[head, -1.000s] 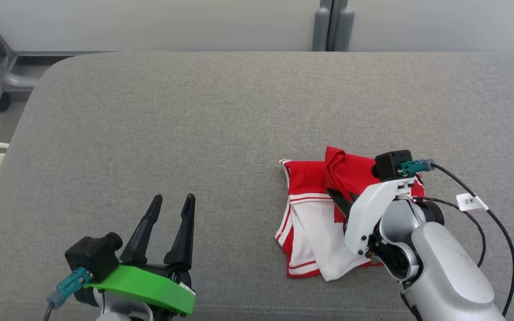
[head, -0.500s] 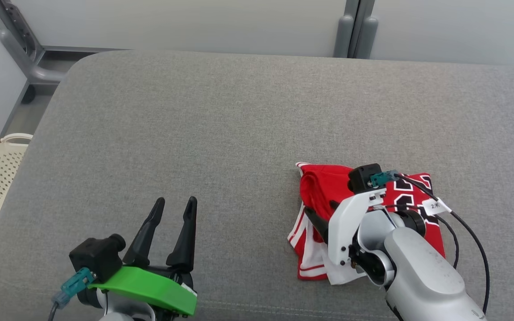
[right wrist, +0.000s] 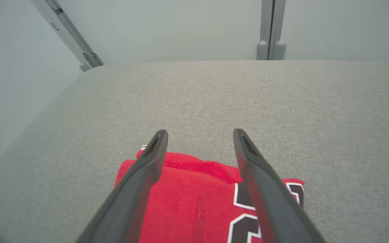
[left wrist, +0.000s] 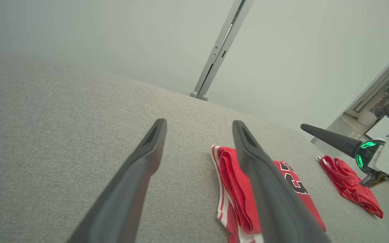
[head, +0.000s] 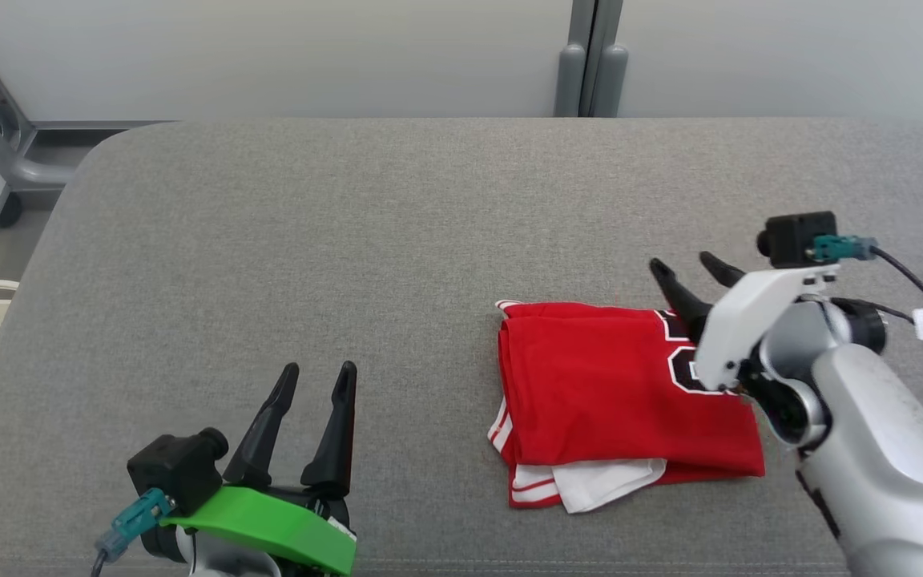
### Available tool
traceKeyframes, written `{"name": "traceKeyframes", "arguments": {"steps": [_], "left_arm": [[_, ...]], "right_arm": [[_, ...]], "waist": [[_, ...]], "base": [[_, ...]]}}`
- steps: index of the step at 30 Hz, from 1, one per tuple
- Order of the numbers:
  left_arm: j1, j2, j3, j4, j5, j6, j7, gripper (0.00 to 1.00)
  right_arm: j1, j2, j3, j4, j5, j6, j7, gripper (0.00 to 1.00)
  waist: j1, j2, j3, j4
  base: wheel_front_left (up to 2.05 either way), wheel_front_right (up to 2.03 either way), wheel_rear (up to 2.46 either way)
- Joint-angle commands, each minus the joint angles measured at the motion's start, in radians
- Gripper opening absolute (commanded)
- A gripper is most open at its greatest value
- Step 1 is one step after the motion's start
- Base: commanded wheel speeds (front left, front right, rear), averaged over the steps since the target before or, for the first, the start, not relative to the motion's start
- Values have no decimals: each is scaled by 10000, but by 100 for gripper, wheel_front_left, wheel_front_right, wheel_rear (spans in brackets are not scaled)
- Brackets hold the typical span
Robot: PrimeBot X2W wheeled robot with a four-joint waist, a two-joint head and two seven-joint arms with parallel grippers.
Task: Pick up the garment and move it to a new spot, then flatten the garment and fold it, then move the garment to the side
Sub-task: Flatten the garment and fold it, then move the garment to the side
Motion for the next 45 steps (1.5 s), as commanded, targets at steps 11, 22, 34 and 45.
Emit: {"name": "traceKeyframes", "arguments": {"steps": [11, 22, 34, 45], "left_arm": [[-58, 98, -76, -204, 139, 103, 113, 100], [-524, 168, -69, -248, 248, 182, 261, 100], [-554, 204, -26, -191, 203, 197, 214, 100], [-403, 198, -27, -255, 179, 200, 86, 100]], "right_arm": [[1874, -1479, -493, -312, 525, -2, 44, 100], [1274, -1488, -185, 1010, 1323, -2, -286, 100], [646, -1530, 721, 2193, 2886, 0, -118, 2], [-45, -2153, 1321, 1834, 3395, -3, -669, 0]], "waist": [[0, 0, 443, -294], [0, 0, 1197, 253], [0, 0, 1283, 580], [0, 0, 895, -115]], "base": [[0, 0, 0], [0, 0, 0], [0, 0, 0], [0, 0, 0]]}}
